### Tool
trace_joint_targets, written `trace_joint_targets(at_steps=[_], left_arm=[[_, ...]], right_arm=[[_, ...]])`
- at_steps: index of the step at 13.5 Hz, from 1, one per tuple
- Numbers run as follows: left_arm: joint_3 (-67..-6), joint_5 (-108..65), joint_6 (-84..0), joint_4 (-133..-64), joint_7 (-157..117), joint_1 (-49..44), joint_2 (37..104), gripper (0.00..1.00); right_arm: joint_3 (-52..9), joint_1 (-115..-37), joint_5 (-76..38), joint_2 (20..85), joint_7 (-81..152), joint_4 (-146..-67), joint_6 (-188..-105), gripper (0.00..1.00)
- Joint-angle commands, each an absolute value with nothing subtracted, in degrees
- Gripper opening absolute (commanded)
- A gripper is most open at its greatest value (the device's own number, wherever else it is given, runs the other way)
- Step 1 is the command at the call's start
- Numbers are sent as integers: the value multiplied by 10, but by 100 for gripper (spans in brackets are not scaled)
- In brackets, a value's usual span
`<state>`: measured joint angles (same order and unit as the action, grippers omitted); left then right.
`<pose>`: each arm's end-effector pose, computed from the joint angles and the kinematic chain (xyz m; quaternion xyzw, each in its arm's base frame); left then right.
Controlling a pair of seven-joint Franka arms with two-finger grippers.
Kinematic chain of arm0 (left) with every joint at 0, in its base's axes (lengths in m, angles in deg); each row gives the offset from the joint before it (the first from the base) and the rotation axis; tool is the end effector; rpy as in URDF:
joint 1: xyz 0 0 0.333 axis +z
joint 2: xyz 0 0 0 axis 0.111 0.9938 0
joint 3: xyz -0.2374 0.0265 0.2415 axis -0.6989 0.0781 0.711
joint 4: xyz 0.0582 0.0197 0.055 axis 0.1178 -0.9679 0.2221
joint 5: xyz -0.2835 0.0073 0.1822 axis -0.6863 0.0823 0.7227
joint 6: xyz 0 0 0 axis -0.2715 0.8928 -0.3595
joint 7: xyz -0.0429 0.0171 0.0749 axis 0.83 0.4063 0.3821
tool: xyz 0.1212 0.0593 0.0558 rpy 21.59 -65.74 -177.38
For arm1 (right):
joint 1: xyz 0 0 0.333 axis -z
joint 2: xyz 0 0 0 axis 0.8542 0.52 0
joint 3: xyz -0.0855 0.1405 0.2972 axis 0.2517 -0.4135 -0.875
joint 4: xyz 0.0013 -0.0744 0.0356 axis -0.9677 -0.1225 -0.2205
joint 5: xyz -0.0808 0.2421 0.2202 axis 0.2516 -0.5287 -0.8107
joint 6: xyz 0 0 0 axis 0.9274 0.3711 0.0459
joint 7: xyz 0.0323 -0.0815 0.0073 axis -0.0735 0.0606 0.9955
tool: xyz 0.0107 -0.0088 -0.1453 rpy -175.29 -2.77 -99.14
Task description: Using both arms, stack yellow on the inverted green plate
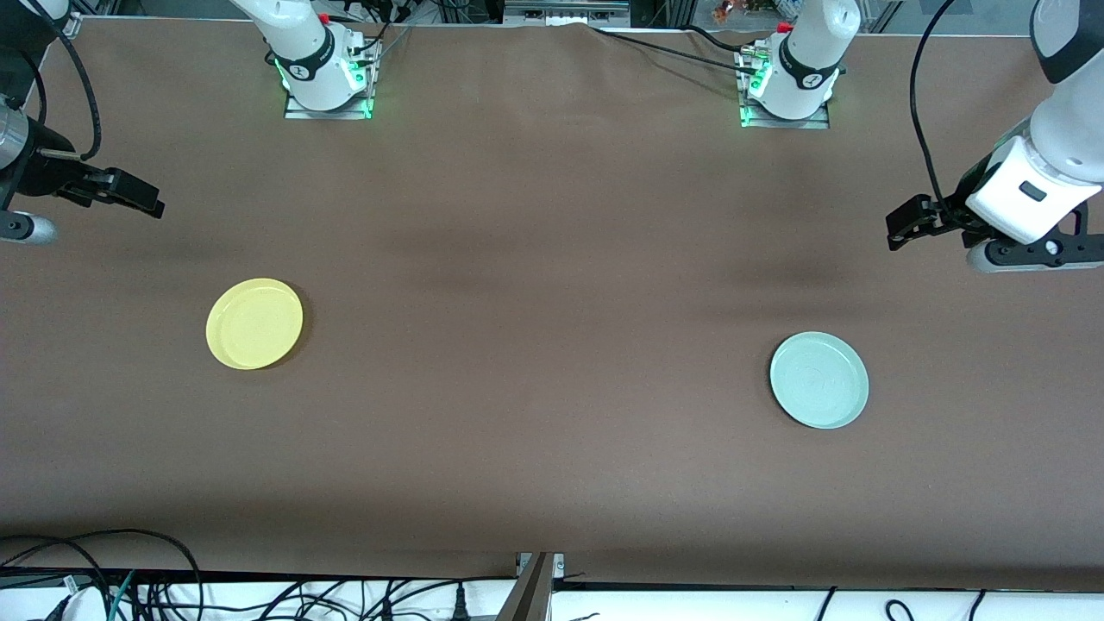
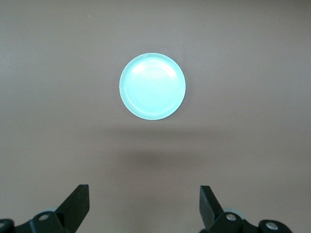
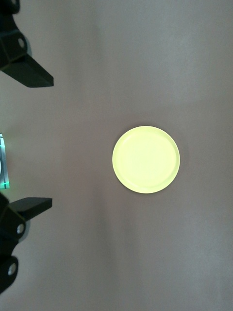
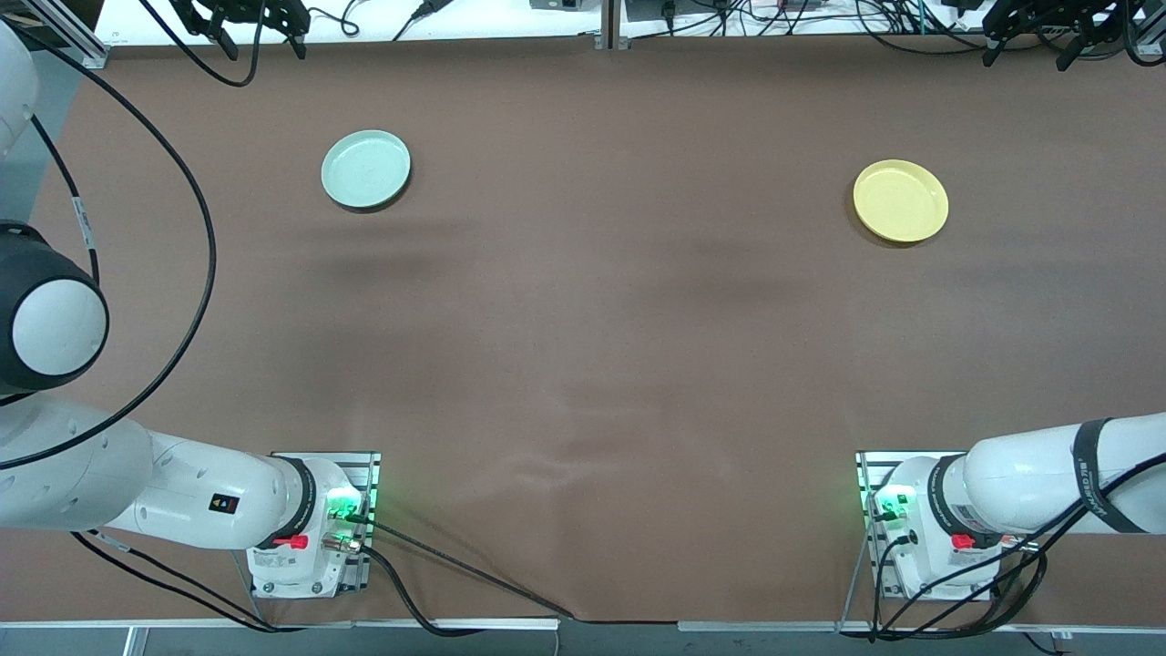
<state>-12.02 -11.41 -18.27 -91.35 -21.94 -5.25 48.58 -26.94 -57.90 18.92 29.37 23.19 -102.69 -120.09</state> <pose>0.5171 -0.0464 0.5624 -0.9992 -0.0273 0.0247 0.0172 0.4891 -0.0112 0.5678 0.9957 -0.0732 -0.0552 0.0145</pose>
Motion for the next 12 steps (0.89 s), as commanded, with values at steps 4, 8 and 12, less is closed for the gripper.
trace_joint_targets(at_steps=[4, 8, 12], left_arm=[[-116, -118, -170, -903, -226, -43, 493, 100], [-116, -118, -171, -912, -227, -33, 500, 100], [-116, -117, -181, -911, -227, -33, 515, 100]], right_arm=[[-270, -577, 188, 290, 234, -1027, -1195, 100], [-270, -577, 188, 290, 234, -1027, -1195, 100], [-270, -577, 188, 290, 234, -1027, -1191, 100]])
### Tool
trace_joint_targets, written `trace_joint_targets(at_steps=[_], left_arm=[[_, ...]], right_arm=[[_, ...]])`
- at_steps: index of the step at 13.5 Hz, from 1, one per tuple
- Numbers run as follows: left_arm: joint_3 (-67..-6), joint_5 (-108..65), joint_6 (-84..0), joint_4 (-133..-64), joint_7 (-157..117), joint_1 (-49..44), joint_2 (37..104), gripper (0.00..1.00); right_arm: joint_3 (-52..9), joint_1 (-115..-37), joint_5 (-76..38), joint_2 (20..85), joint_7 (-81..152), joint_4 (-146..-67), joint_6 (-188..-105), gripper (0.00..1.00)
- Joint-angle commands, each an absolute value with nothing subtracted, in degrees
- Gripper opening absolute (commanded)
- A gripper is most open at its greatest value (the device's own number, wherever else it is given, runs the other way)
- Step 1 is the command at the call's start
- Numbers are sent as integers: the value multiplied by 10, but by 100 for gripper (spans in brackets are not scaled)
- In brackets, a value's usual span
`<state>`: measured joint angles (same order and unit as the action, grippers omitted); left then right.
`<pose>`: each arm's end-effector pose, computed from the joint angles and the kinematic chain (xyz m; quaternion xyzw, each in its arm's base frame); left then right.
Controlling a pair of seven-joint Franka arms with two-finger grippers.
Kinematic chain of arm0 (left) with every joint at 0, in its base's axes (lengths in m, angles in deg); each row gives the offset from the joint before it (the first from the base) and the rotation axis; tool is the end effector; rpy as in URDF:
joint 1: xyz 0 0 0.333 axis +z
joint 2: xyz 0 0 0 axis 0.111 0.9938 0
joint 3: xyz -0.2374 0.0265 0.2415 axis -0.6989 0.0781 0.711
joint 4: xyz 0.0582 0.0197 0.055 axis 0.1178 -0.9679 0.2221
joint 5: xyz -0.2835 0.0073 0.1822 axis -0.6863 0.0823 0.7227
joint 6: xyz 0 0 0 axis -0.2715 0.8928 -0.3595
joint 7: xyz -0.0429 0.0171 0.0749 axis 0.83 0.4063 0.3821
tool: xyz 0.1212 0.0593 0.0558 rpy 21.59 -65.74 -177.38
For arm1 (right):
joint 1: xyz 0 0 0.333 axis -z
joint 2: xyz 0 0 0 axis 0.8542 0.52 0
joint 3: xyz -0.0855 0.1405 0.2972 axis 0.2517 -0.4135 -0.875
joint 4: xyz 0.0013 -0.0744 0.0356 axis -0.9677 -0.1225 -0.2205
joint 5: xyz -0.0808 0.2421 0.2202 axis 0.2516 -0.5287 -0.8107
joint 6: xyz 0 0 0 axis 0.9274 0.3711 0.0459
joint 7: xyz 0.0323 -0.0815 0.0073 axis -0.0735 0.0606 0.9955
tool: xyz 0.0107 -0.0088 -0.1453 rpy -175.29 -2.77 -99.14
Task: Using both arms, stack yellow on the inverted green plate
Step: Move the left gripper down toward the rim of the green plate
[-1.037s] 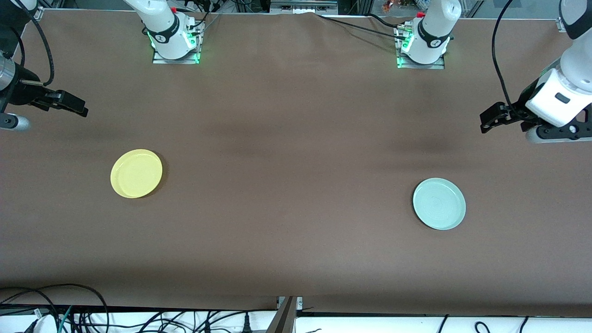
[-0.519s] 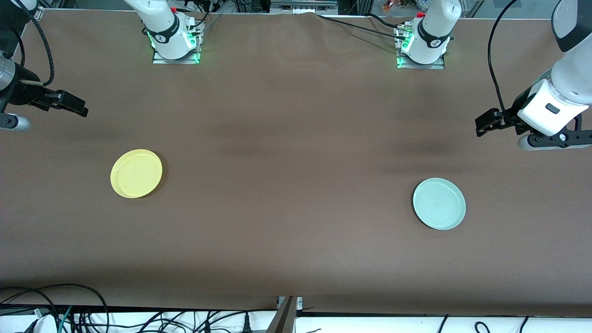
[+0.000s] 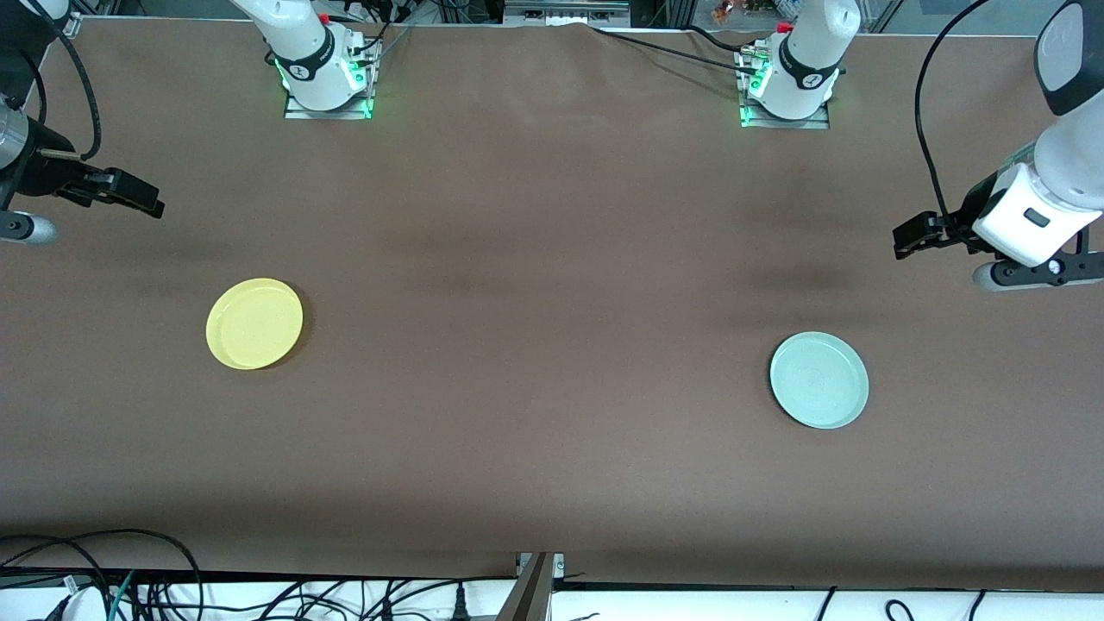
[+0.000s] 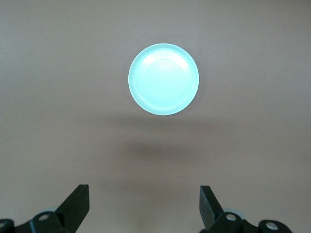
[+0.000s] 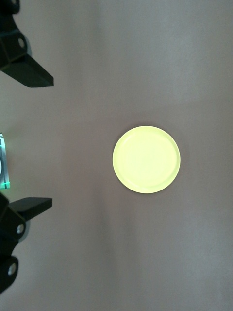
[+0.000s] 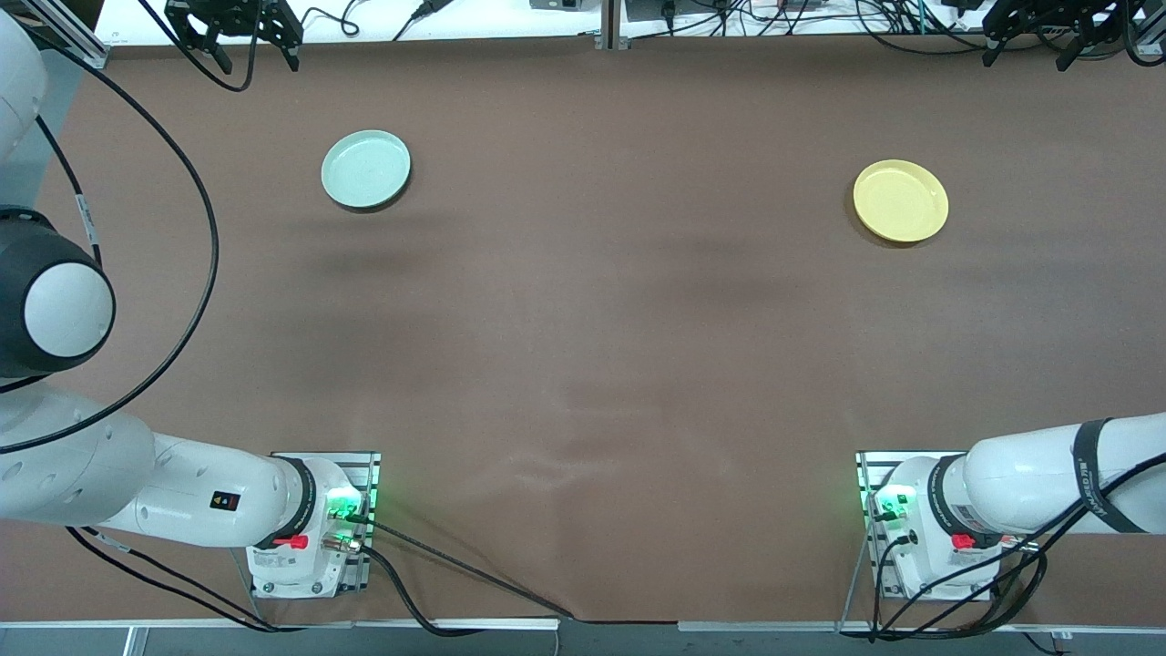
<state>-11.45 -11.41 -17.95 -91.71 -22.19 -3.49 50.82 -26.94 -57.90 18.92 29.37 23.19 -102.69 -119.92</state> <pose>0.5254 -0.0268 0.5392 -0.9973 -0.0495 0.0498 0.0220 0.4887 -0.0112 0.5676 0.9956 -0.0732 -0.0567 0.0146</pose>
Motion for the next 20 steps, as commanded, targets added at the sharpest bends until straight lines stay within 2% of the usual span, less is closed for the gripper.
trace_joint_targets(at_steps=[1, 10, 14, 17, 20], left_arm=[[-116, -117, -181, -911, -227, -33, 518, 100], [-116, -117, -195, -913, -227, -29, 544, 100], [-116, -117, -232, -914, -223, -9, 577, 100], [-116, -116, -285, -954, -223, -4, 587, 100], [-116, -116, -402, -1030, -221, 15, 612, 100]], right_arm=[[-270, -577, 188, 290, 234, -1027, -1191, 100], [-270, -577, 188, 290, 234, -1027, -1191, 100], [-270, -577, 188, 290, 234, -1027, -1191, 100], [-270, -577, 188, 290, 234, -1027, -1191, 100], [-270, -577, 187, 290, 234, -1027, -1190, 100]])
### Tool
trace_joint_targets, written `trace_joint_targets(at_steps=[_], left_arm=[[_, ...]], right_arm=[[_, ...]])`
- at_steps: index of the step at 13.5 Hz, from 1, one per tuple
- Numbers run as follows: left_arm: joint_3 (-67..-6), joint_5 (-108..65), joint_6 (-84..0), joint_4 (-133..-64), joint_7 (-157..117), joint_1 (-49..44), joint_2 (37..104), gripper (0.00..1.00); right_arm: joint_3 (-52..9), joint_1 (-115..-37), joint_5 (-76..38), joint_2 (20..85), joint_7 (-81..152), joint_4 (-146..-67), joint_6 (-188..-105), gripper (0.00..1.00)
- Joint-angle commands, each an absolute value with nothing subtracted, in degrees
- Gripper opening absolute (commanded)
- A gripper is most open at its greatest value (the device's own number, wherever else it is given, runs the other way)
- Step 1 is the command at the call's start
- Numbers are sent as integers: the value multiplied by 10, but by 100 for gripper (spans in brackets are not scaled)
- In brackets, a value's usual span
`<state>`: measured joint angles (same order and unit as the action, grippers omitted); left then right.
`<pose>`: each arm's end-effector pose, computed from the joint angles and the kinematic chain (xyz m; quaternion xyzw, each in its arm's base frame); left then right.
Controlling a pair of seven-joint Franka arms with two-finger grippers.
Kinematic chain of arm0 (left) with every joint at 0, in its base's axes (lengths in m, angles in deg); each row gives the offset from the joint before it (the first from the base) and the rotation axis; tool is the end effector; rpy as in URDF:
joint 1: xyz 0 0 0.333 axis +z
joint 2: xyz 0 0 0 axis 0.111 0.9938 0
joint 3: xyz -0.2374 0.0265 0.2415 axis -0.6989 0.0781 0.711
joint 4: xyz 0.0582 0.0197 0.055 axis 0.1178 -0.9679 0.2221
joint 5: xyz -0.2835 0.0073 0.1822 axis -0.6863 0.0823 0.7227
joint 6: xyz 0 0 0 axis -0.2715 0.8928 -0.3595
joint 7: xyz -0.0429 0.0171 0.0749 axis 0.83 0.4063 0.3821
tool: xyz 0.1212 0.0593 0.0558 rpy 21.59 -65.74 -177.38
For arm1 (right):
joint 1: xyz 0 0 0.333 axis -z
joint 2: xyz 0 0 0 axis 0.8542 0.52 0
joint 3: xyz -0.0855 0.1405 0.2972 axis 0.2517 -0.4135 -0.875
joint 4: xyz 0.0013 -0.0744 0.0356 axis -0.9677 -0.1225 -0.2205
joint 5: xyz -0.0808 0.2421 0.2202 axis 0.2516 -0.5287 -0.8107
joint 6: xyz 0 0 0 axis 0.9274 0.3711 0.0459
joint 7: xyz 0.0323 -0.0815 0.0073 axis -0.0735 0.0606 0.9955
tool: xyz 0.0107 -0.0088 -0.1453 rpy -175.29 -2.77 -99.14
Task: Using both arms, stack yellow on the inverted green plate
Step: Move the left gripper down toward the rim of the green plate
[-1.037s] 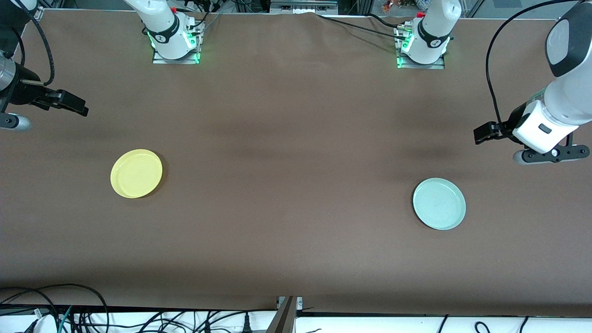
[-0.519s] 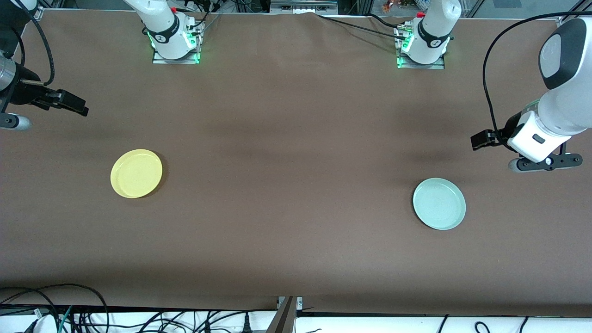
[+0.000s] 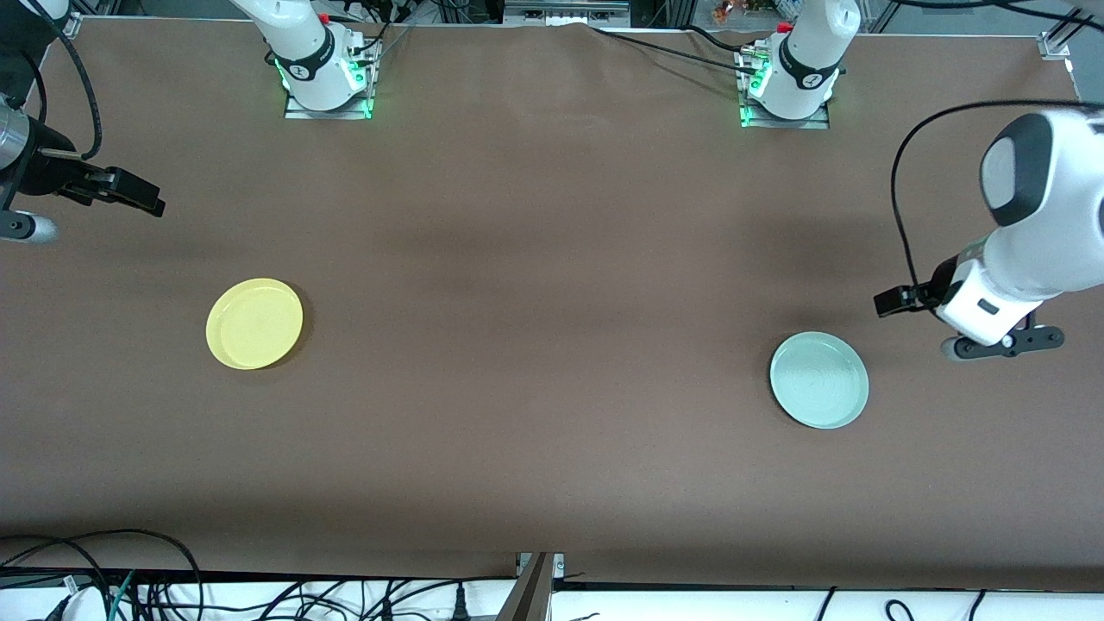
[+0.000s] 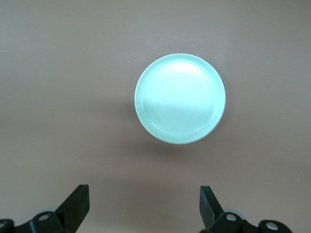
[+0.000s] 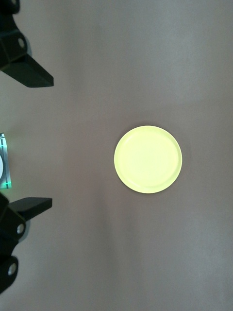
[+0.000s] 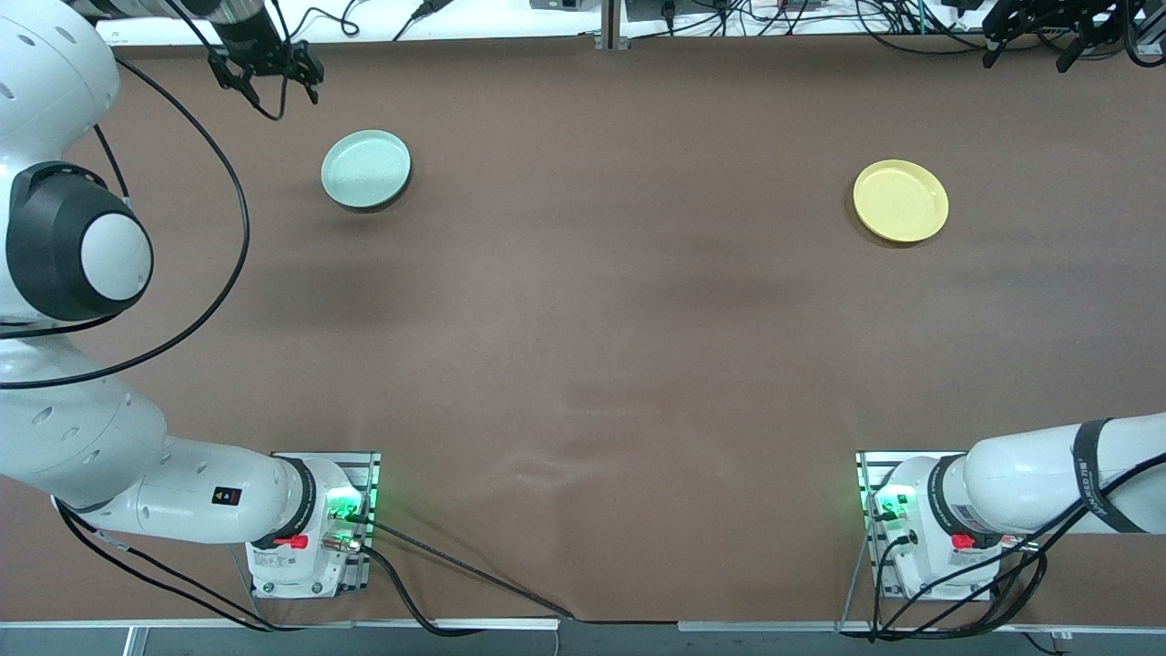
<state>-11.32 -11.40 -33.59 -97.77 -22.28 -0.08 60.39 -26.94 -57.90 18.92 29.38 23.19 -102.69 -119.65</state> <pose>0.5751 0.0030 0.4241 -0.9954 -0.0769 0.0491 0.0301 0.4880 -0.0111 0.5672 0.9955 -0.0732 -0.0591 0.0148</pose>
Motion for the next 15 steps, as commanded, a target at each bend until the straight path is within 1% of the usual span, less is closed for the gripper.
trace_joint_targets(at_steps=[1, 4, 8, 11, 15], left_arm=[[-116, -116, -430, -1050, -221, 17, 630, 100], [-116, -118, -463, -1046, -224, 21, 691, 100], [-116, -124, -561, -1047, -221, 33, 747, 100], [-119, -127, -586, -1034, -175, 59, 776, 100], [-121, -129, -593, -1023, -172, 56, 797, 100]], right_arm=[[-270, -577, 187, 290, 234, -1027, -1190, 100], [-270, -577, 187, 290, 234, -1027, -1191, 100], [-270, -577, 187, 290, 234, -1027, -1191, 100], [-270, -577, 186, 290, 234, -1027, -1191, 100], [-270, -577, 187, 290, 234, -1027, -1191, 100]])
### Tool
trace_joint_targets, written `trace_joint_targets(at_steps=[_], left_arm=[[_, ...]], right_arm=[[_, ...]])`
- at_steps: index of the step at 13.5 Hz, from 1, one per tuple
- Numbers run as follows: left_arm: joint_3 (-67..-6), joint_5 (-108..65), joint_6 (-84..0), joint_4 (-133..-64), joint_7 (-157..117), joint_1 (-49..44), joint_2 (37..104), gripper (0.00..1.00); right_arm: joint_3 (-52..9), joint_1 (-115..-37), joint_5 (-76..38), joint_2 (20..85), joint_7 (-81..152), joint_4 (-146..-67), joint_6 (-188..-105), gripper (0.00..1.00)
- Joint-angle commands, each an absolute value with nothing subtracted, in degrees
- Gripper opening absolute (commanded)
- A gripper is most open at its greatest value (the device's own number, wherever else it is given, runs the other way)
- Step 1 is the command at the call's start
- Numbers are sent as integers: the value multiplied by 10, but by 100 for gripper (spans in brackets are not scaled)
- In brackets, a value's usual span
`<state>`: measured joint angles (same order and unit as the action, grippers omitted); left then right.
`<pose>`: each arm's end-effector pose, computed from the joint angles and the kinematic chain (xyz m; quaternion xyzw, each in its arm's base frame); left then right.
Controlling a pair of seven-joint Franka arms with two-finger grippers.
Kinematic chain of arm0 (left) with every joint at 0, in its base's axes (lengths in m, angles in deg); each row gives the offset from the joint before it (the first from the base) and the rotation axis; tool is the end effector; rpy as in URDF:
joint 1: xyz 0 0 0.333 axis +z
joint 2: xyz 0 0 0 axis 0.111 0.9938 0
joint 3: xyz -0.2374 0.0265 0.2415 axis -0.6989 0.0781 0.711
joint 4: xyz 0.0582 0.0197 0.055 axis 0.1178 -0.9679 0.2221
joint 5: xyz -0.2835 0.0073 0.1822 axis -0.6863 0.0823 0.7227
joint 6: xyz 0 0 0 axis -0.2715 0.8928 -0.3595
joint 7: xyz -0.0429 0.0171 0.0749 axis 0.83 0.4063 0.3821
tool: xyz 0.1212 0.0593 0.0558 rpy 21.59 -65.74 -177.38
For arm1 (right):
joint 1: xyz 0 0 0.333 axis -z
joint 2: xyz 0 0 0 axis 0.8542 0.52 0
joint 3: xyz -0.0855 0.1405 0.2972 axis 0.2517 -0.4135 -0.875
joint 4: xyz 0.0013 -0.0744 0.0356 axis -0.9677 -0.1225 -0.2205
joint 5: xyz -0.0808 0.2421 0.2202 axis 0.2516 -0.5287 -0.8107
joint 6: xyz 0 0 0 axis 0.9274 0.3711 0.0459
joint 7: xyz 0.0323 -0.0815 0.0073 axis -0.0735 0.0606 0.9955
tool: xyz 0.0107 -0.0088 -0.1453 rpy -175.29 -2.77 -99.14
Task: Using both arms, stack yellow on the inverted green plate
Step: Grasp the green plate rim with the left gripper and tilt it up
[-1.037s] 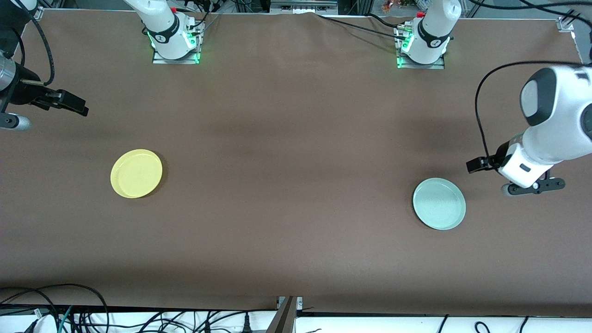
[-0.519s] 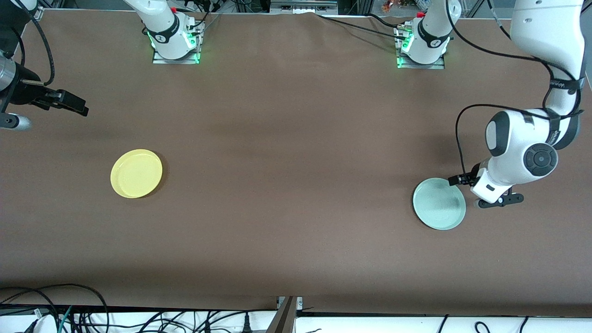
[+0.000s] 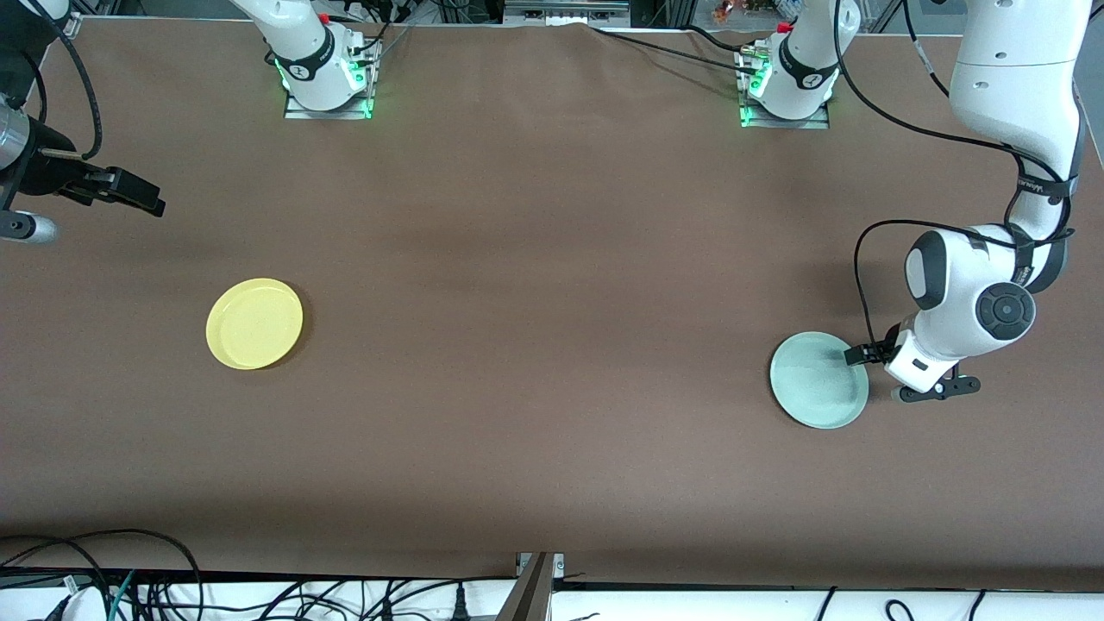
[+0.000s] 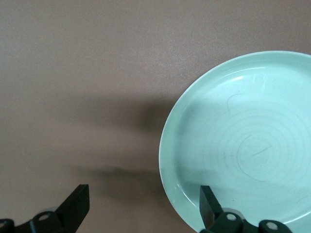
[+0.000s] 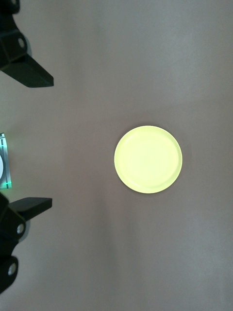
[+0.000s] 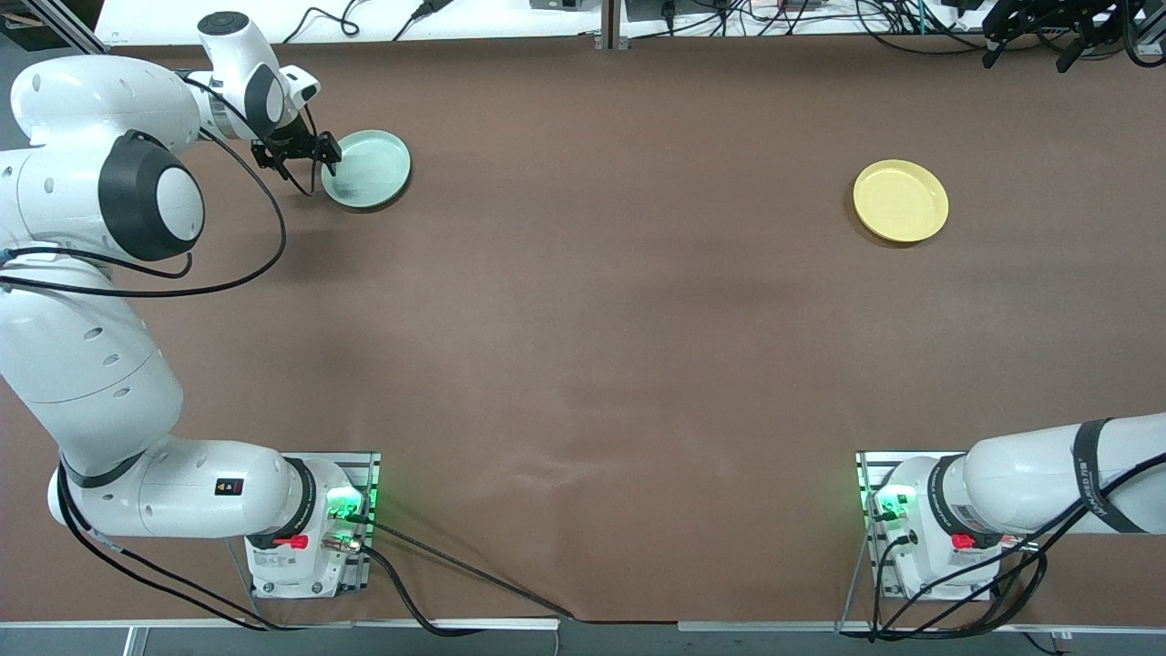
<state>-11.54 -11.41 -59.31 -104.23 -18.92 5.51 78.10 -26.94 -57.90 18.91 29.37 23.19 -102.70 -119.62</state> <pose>0.6077 0.0595 0.2302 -0.9950 -0.0836 0.0370 0.0403 0.4879 -0.0111 0.5672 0.9954 -0.0732 -0.0594 0.0147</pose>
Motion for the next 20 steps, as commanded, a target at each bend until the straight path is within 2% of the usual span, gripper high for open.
trace_joint_targets(at_steps=[1, 2, 3, 5, 7, 11, 17, 20], left_arm=[[-121, -129, -593, -1023, -172, 54, 804, 100], [-121, -129, -593, -1023, -171, 54, 805, 100], [-121, -128, -593, -1023, -170, 55, 806, 94], [-121, -129, -593, -1019, -139, 58, 819, 55], [-122, -136, -592, -1009, -132, 62, 829, 28], [-129, -144, -590, -1009, -132, 61, 826, 0], [-133, -142, -586, -999, -132, 55, 821, 0], [-136, -137, -574, -995, -119, 51, 777, 0]], right_arm=[[-270, -577, 187, 290, 234, -1027, -1191, 100], [-270, -577, 187, 290, 234, -1027, -1191, 100], [-270, -577, 187, 290, 234, -1027, -1191, 100], [-270, -577, 187, 290, 234, -1027, -1191, 100], [-270, -577, 187, 290, 234, -1027, -1191, 100], [-271, -577, 187, 290, 234, -1027, -1191, 100], [-271, -577, 187, 290, 234, -1027, -1191, 100], [-271, -577, 187, 290, 234, -1027, -1190, 100]])
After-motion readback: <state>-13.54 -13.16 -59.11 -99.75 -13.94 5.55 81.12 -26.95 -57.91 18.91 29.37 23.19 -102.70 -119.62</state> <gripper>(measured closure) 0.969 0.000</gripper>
